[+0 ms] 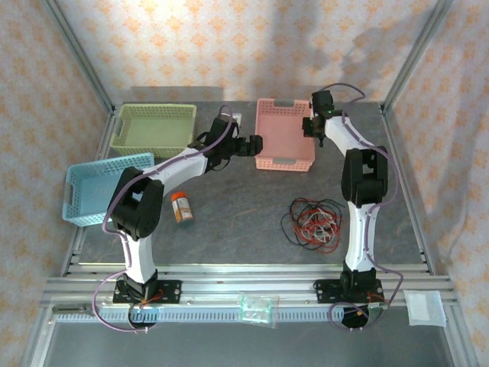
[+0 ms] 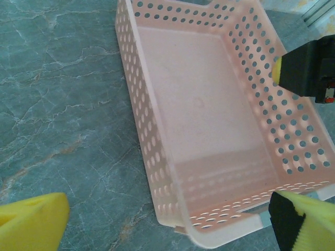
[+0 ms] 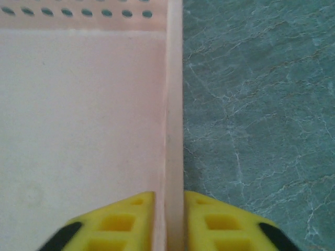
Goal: Untangle the cables
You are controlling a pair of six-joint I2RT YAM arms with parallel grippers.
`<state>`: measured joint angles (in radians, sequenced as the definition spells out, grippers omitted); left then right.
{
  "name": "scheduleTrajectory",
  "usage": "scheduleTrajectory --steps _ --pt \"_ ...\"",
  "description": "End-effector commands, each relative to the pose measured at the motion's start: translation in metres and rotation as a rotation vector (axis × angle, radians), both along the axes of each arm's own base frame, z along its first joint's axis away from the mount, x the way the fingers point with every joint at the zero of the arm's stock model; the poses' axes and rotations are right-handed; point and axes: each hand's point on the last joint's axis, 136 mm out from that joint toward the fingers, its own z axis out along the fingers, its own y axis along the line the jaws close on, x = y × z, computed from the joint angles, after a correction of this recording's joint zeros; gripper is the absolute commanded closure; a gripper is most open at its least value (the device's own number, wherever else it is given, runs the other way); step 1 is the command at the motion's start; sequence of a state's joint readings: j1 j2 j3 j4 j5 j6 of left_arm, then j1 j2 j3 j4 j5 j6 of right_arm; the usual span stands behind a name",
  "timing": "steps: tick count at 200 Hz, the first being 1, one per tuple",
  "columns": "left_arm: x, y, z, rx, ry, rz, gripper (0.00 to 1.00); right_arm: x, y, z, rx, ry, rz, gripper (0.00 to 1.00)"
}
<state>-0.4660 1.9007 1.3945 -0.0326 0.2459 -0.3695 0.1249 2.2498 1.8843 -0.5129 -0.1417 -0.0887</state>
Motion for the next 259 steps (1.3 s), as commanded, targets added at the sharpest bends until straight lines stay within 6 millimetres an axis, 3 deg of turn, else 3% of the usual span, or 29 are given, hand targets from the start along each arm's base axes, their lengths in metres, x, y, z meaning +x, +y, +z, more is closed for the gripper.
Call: scheduleTrajectory --steps 1,24,40,55,83,131,157,174,198,219,259 --pt "0.004 0.007 0.005 0.024 -0.006 0.061 0.01 0.006 -0.012 0.013 -0.021 -0.013 -0.019 0.67" --pt "0.003 0.028 0.014 0.070 -0.016 0.159 0.01 0.009 -0.015 0.035 -0.003 -0.056 -0.059 0.41" --pt "-0.002 0.051 0.027 0.103 -0.040 0.252 0.00 0.007 -0.017 0.059 0.019 -0.106 -0.103 0.31" --pt "-0.012 0.076 0.039 0.125 -0.066 0.350 0.00 0.000 -0.013 0.085 0.079 -0.167 -0.149 0.29" --pt "-0.034 0.136 0.053 0.137 -0.077 0.539 0.01 -0.030 0.023 0.120 0.158 -0.267 -0.160 0.24" --pt "-0.081 0.253 0.057 0.069 -0.078 0.879 0.00 -0.090 0.104 0.128 0.230 -0.299 -0.130 0.22" --pt "-0.099 0.298 0.053 0.039 -0.060 1.015 0.01 -0.119 0.150 0.131 0.276 -0.295 -0.086 0.22" --pt "-0.100 0.318 0.048 0.020 -0.035 1.067 0.01 -0.139 0.180 0.133 0.314 -0.288 -0.050 0.19" --pt "-0.096 0.338 0.031 -0.006 0.046 1.155 0.01 -0.156 0.201 0.137 0.352 -0.275 -0.024 0.14" --pt "-0.093 0.354 0.010 0.016 0.144 1.246 0.01 -0.163 0.202 0.146 0.368 -0.282 -0.020 0.13" --pt "-0.082 0.374 -0.016 -0.017 0.221 1.356 0.00 -0.169 0.187 0.168 0.344 -0.334 -0.045 0.12"
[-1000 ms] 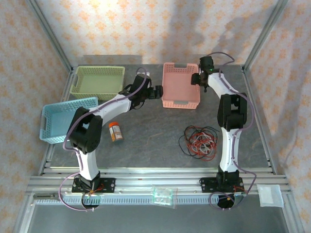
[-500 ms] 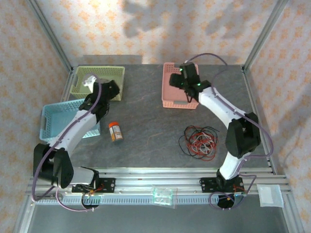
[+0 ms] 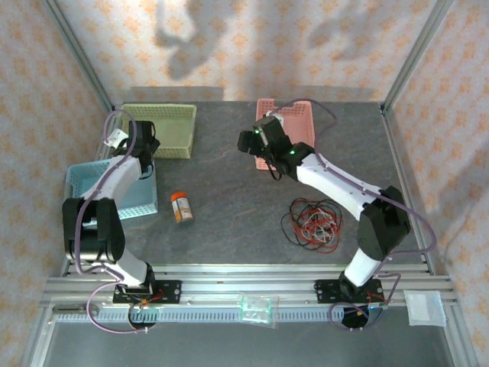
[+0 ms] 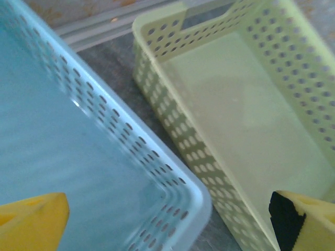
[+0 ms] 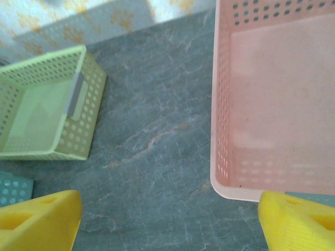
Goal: Untangle the cables
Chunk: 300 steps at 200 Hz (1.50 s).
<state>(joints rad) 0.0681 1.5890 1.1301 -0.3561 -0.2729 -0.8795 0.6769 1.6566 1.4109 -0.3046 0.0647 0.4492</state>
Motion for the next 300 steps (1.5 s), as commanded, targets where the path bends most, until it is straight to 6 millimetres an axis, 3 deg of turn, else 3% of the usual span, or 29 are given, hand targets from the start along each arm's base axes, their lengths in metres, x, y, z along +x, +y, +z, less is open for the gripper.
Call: scheduleTrajectory --steps 1,46,77,96,102,163,209,265,300 --pt "-0.005 0.015 -0.006 -0.045 0.018 0.113 0.00 -0.004 -0.022 0.022 -0.010 -0.046 -0.072 0.12" --pt "0.014 0.028 -0.030 -0.116 0.045 0.211 0.00 -0.009 -0.031 0.023 -0.028 -0.051 -0.091 0.12" --pt "0.030 0.032 -0.035 -0.125 0.042 0.239 0.00 -0.011 -0.033 0.020 -0.029 -0.042 -0.091 0.12" --pt "0.041 0.032 -0.035 -0.134 0.056 0.241 0.00 -0.012 -0.033 0.020 -0.028 -0.041 -0.091 0.12" --pt "0.043 0.032 -0.048 -0.139 0.095 0.242 0.00 -0.012 -0.033 0.020 -0.029 -0.042 -0.092 0.12" --pt "0.057 0.025 -0.072 -0.194 0.147 0.240 0.00 -0.013 -0.037 0.017 -0.032 -0.032 -0.109 0.12" --pt "0.080 0.006 -0.078 -0.198 0.167 0.157 0.00 -0.014 -0.041 0.014 -0.039 -0.030 -0.122 0.13" --pt "0.114 -0.035 -0.082 -0.205 0.180 0.046 0.00 -0.017 -0.044 0.012 -0.039 -0.020 -0.133 0.13" --pt "0.124 -0.059 -0.083 -0.216 0.177 -0.002 0.00 -0.019 -0.048 0.012 -0.043 -0.021 -0.146 0.13"
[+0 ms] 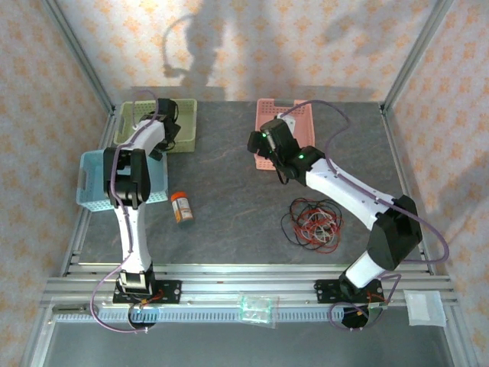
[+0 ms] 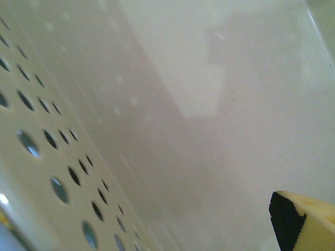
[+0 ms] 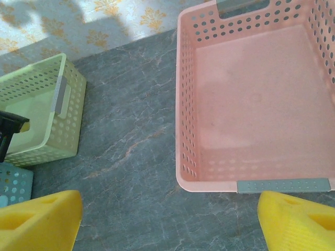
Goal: Untangle the cables
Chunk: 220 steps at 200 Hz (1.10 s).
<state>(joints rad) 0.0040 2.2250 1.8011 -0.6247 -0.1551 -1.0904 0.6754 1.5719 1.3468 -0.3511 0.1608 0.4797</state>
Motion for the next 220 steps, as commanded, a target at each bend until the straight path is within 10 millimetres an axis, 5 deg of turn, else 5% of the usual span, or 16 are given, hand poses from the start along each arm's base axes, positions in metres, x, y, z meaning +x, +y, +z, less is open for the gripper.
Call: scheduleTrajectory --steps 1,161,220 --pt "0.003 -0.015 -0.002 -0.012 0.027 -0.046 0.00 -0.006 -0.016 0.007 -0.006 -0.012 -0.050 0.13" --pt "0.034 -0.098 -0.007 -0.094 -0.016 -0.166 0.01 -0.010 -0.023 0.008 -0.007 -0.012 -0.073 0.14" --pt "0.035 -0.121 0.003 -0.094 -0.017 -0.244 0.19 -0.013 -0.030 0.009 -0.012 -0.020 -0.094 0.15"
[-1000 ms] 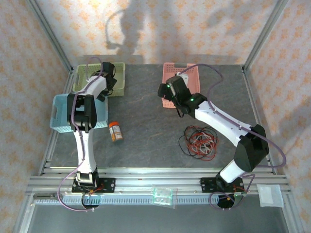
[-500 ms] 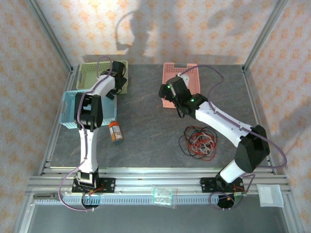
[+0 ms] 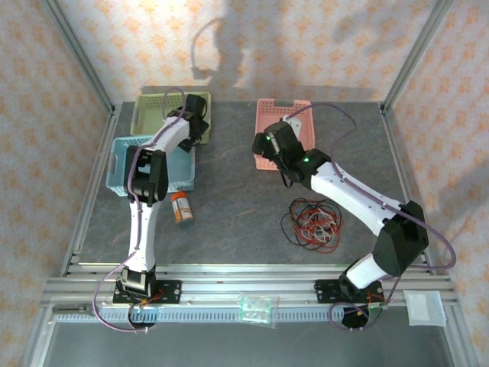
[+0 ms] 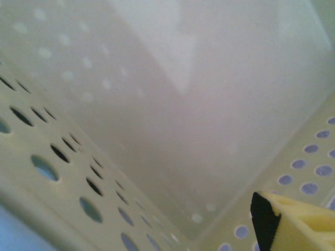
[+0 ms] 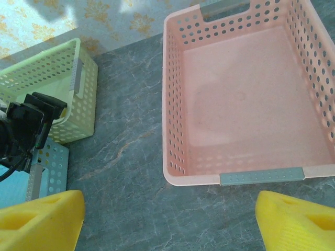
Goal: Untangle the cables
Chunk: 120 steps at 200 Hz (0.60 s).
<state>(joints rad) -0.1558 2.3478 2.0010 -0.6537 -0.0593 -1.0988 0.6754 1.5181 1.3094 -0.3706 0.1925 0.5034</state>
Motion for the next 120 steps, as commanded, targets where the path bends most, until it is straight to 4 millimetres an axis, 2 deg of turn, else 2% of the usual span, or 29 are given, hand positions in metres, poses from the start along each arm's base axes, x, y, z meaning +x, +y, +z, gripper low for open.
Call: scheduleTrajectory --steps 1,17,80,120 --pt "-0.004 -0.015 0.005 0.003 0.024 -0.053 0.19 -0.003 -0.016 0.004 -0.015 -0.014 -0.056 0.15" --pt "-0.006 -0.022 0.008 0.015 0.028 -0.091 0.23 -0.003 -0.018 0.005 -0.014 -0.016 -0.061 0.16" --pt "-0.012 -0.057 0.014 0.039 0.031 -0.286 0.50 -0.004 -0.027 0.003 -0.014 -0.017 -0.085 0.17" --pt "-0.015 -0.070 0.019 0.067 0.036 -0.383 0.59 -0.004 -0.034 0.003 -0.015 -0.017 -0.101 0.17"
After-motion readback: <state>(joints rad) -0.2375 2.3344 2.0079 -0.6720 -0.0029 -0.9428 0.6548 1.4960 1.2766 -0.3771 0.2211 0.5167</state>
